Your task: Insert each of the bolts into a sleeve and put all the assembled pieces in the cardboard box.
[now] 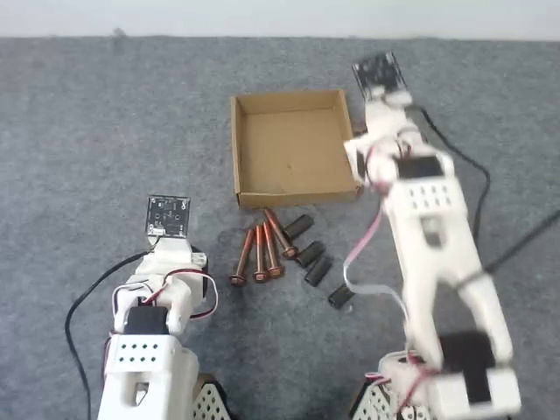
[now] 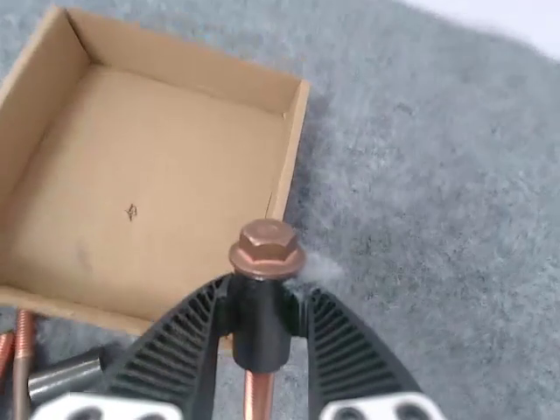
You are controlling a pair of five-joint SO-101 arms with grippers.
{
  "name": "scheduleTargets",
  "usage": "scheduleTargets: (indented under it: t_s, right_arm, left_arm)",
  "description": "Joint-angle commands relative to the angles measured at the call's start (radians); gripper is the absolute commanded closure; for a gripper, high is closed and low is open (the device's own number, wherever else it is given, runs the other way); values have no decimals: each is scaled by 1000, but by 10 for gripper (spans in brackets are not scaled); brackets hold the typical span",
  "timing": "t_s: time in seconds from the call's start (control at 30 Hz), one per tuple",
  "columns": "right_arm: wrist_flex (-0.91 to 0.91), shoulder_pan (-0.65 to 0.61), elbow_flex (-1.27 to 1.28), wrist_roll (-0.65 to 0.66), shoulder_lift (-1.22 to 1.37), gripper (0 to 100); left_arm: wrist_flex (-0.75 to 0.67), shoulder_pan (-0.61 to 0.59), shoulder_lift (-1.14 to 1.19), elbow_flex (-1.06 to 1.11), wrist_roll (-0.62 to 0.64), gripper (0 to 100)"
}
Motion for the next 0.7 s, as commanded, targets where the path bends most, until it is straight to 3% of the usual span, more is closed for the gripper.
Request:
scheduleTargets:
  t_s: [0.0, 0.37, 0.67]
  right_arm:
    - [74, 7, -322, 15, 163, 993]
    - [318, -5, -1033, 12, 753, 992]
    - [444, -54, -1441, -35, 1078, 992]
  left_arm:
    - [6, 5, -20, -15, -11, 988]
    - [3, 9, -20, -15, -12, 988]
    - [2, 11, -20, -15, -57, 988]
